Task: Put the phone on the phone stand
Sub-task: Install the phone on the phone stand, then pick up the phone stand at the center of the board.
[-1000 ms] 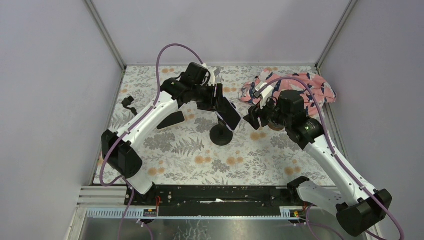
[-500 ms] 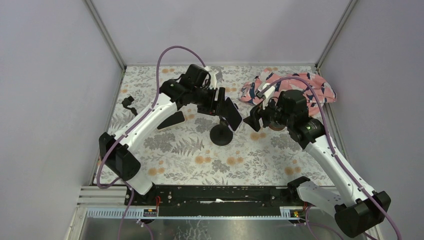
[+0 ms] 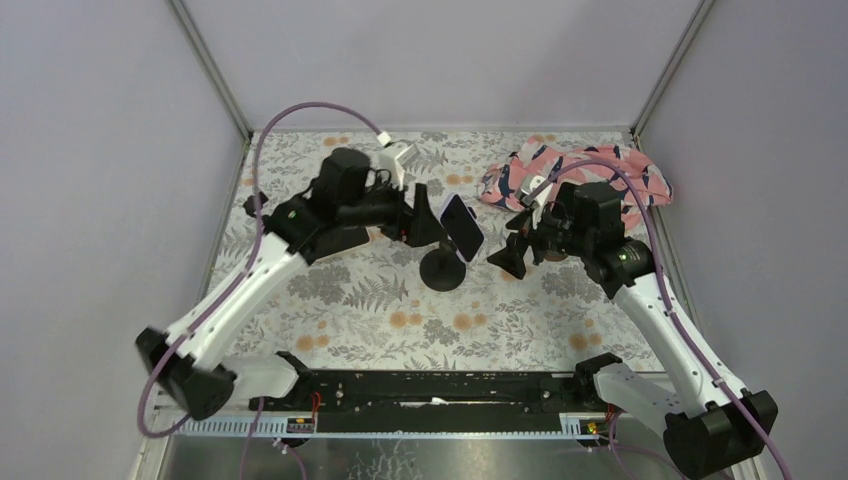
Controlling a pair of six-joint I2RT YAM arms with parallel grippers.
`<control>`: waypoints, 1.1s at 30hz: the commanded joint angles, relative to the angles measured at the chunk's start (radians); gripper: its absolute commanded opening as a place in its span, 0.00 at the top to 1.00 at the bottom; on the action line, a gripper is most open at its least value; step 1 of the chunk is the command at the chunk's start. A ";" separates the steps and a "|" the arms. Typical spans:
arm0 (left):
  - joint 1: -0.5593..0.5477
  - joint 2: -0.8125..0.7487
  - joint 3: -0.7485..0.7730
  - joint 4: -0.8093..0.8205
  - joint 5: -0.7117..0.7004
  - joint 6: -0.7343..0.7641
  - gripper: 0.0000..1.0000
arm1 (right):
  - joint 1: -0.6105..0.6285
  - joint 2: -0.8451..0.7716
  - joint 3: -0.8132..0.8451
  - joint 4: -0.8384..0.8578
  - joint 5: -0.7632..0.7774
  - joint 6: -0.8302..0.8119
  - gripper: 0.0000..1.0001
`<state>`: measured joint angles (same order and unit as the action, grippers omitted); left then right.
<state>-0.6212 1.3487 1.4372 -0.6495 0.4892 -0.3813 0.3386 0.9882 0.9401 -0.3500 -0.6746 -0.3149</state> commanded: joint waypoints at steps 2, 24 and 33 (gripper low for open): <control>-0.001 -0.298 -0.341 0.493 -0.056 0.085 0.14 | -0.058 -0.021 -0.028 -0.075 -0.177 -0.103 0.00; -0.054 -0.065 -1.248 1.918 -0.214 0.277 0.06 | -0.287 -0.006 -0.253 -0.128 -0.352 -0.458 0.00; -0.060 0.322 -1.095 2.087 -0.235 0.334 0.33 | -0.315 0.010 -0.238 -0.134 -0.320 -0.455 0.00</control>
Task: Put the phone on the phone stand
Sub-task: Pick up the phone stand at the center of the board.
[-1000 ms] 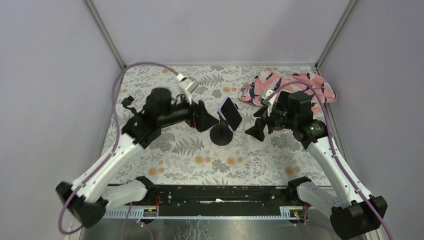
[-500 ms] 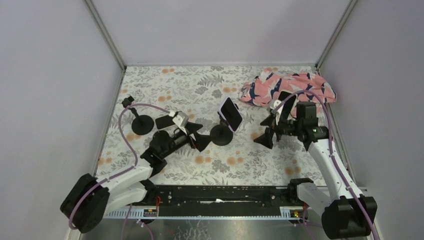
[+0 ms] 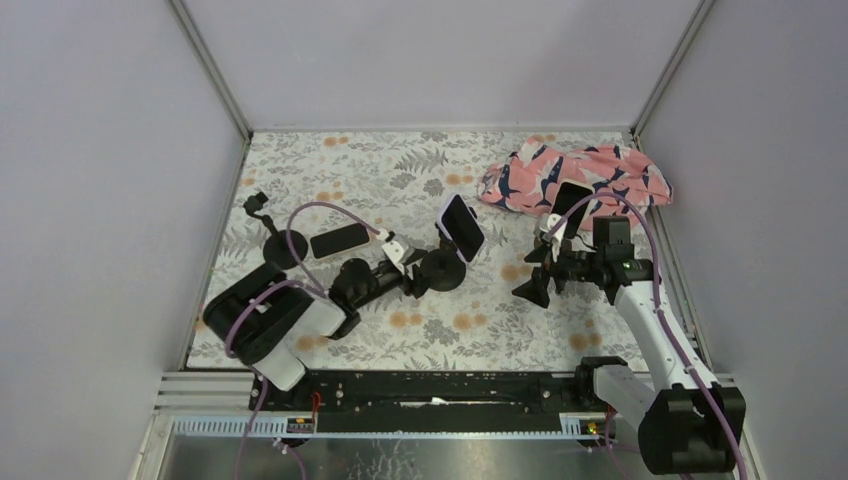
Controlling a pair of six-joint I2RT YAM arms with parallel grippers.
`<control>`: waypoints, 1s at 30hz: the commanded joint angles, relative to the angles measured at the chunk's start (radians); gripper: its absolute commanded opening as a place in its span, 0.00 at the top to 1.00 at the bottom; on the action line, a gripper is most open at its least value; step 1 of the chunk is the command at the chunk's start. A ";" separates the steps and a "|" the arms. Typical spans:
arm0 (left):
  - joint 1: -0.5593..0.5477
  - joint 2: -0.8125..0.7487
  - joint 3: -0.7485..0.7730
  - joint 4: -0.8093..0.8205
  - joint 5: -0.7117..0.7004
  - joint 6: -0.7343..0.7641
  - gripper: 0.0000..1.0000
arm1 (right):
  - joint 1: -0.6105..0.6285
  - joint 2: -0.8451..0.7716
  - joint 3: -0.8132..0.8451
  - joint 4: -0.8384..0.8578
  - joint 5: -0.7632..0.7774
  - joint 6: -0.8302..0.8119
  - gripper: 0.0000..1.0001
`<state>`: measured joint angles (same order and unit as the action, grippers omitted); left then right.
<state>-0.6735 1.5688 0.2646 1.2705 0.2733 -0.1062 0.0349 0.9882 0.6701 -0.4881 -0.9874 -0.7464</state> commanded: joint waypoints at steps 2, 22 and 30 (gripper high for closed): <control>-0.008 0.163 0.107 0.205 -0.015 0.048 0.35 | -0.013 0.013 0.035 0.002 -0.003 -0.024 0.00; 0.002 0.348 0.295 0.097 0.181 0.088 1.00 | -0.020 0.028 0.055 -0.016 0.022 -0.031 0.00; 0.041 0.257 0.442 -0.268 0.374 0.172 1.00 | -0.021 0.019 0.067 -0.031 0.025 -0.034 0.00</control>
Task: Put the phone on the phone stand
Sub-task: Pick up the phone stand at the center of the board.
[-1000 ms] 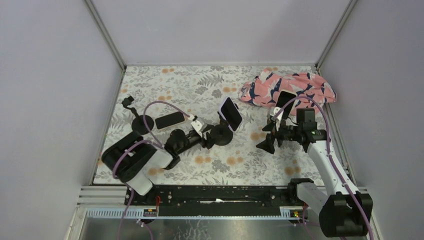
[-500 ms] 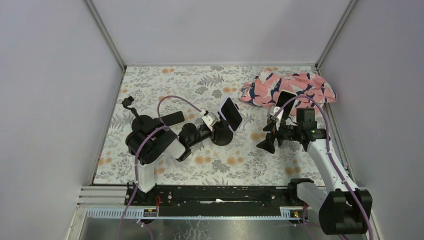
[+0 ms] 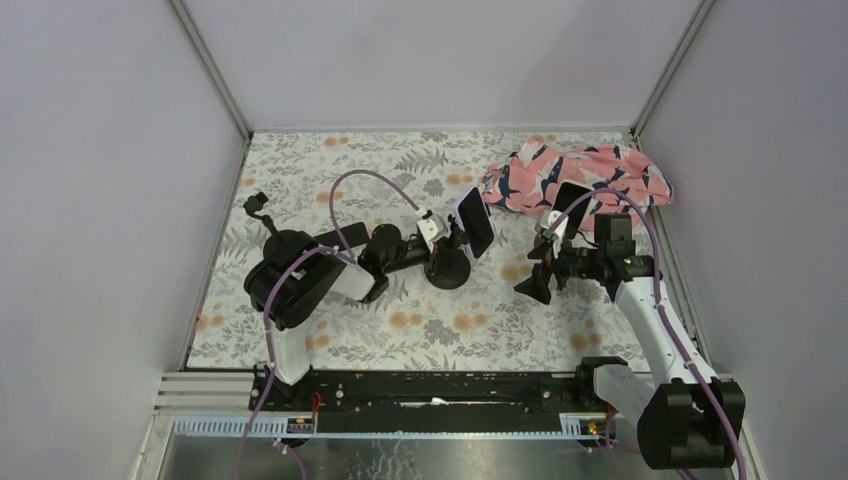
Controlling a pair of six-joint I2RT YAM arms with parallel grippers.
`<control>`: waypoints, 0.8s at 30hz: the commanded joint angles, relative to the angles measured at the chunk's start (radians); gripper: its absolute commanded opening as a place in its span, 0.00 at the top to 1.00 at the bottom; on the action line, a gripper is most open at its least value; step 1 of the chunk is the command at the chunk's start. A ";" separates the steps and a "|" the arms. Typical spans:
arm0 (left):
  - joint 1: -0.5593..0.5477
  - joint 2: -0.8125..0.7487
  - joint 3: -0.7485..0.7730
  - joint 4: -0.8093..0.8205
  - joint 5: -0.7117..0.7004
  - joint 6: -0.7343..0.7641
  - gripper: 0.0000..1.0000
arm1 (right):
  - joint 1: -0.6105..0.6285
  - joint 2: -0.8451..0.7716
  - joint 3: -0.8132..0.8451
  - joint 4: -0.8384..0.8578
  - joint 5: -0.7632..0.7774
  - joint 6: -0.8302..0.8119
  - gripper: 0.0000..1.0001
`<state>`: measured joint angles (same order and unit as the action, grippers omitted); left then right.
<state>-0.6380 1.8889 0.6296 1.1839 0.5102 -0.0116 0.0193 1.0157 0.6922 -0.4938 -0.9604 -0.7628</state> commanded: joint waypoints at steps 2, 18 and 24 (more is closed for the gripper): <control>0.007 -0.086 0.128 -0.288 0.158 0.118 1.00 | -0.005 -0.009 0.048 -0.028 -0.001 -0.019 0.00; 0.114 0.078 0.484 -0.387 0.398 0.111 1.00 | -0.013 -0.025 0.050 0.048 0.070 0.102 0.00; 0.140 0.192 0.617 -0.414 0.426 0.075 1.00 | -0.013 -0.020 0.048 0.067 0.085 0.124 0.00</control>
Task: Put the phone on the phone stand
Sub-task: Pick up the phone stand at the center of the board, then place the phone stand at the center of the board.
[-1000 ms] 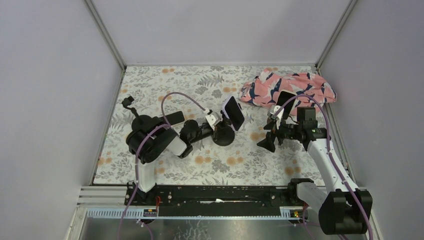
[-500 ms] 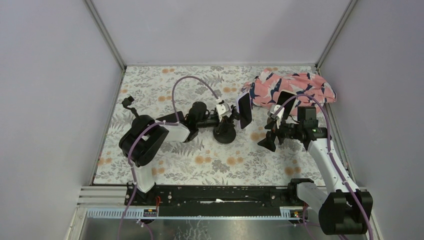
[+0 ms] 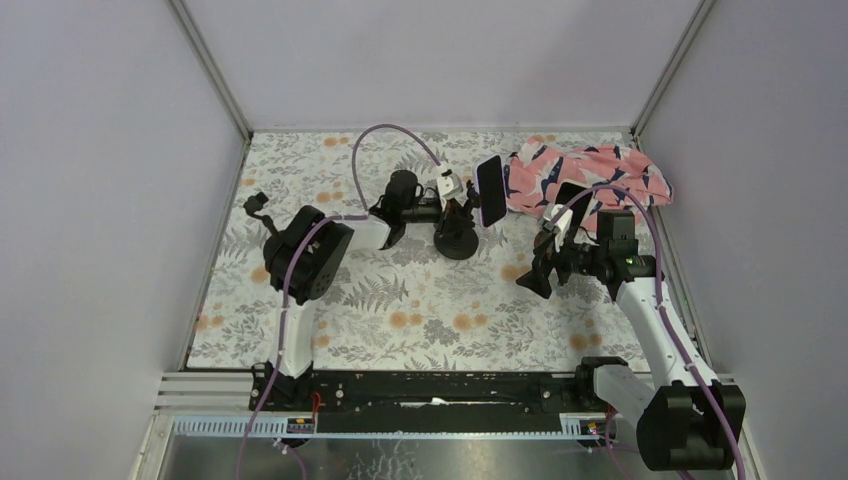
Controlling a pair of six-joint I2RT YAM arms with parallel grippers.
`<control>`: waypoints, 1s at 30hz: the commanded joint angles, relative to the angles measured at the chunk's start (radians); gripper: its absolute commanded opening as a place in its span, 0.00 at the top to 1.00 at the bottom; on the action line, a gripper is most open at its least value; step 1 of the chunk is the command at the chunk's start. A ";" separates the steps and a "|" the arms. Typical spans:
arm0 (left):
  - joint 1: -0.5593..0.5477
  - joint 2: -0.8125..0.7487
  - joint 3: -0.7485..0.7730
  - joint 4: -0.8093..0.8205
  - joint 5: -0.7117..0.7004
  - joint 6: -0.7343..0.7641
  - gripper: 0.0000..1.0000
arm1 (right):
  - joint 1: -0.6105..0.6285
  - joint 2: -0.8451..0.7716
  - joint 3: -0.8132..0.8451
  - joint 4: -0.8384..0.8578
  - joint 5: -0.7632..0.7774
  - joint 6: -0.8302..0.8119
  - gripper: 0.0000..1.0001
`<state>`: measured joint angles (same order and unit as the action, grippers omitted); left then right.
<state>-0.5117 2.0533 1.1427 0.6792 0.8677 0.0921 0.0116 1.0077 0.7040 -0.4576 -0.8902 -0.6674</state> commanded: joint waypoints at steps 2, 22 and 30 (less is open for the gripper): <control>0.020 0.062 0.148 0.078 0.070 -0.044 1.00 | -0.006 -0.012 0.037 0.031 0.016 0.031 0.00; 0.065 0.216 0.341 -0.015 0.102 -0.108 0.88 | -0.035 -0.014 0.034 0.039 0.027 0.038 0.00; 0.074 0.179 0.300 -0.054 0.096 -0.065 0.79 | -0.037 -0.021 0.034 0.039 0.025 0.038 0.00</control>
<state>-0.4511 2.2837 1.4609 0.6270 0.9398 0.0048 -0.0204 1.0077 0.7040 -0.4351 -0.8722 -0.6373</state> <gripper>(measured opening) 0.242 0.995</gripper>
